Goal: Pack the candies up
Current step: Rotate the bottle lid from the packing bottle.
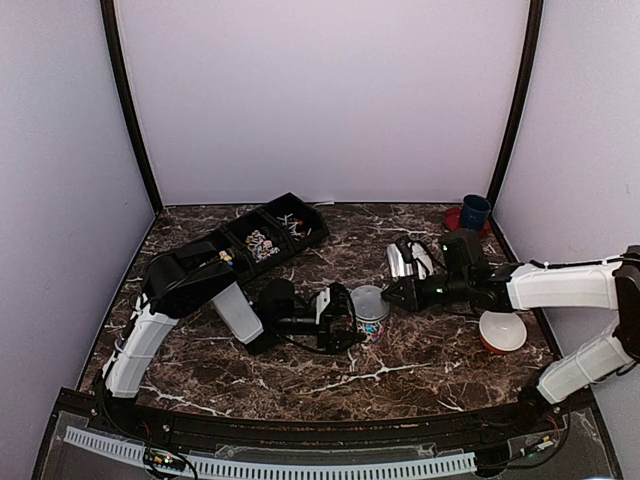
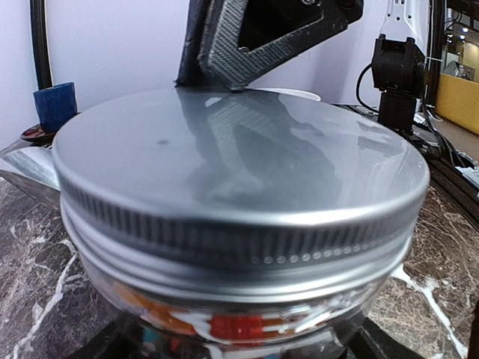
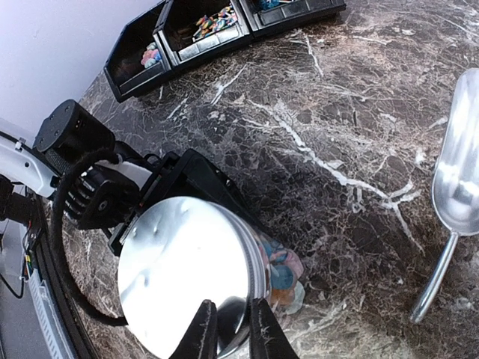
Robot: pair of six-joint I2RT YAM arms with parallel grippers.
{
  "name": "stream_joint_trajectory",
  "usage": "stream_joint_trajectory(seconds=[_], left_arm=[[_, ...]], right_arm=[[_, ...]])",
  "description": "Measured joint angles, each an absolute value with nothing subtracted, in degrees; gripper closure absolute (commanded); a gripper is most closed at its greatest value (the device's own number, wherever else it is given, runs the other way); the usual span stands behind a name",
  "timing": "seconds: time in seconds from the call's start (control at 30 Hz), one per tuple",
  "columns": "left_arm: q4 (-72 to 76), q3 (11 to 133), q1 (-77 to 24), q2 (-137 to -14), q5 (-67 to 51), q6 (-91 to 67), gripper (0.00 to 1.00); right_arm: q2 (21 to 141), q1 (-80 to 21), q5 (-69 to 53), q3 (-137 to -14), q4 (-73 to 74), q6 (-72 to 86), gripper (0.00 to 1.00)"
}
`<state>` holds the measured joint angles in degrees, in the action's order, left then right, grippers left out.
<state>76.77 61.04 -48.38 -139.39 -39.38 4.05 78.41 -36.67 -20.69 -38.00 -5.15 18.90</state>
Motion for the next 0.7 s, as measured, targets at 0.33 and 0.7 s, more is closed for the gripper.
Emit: stream_joint_trajectory(seconds=[0.33,0.7], left_arm=[[76.8,61.0,-48.4,-139.4,-38.5,3.9,0.22],[76.5,61.1,-48.6,-139.4,-38.7,4.1,0.22]], right_arm=[[73.1,-37.1,-21.2,-33.6,-3.9,21.4,0.77],[75.0,-37.2,-19.3,-41.9,3.0,18.6,0.53]])
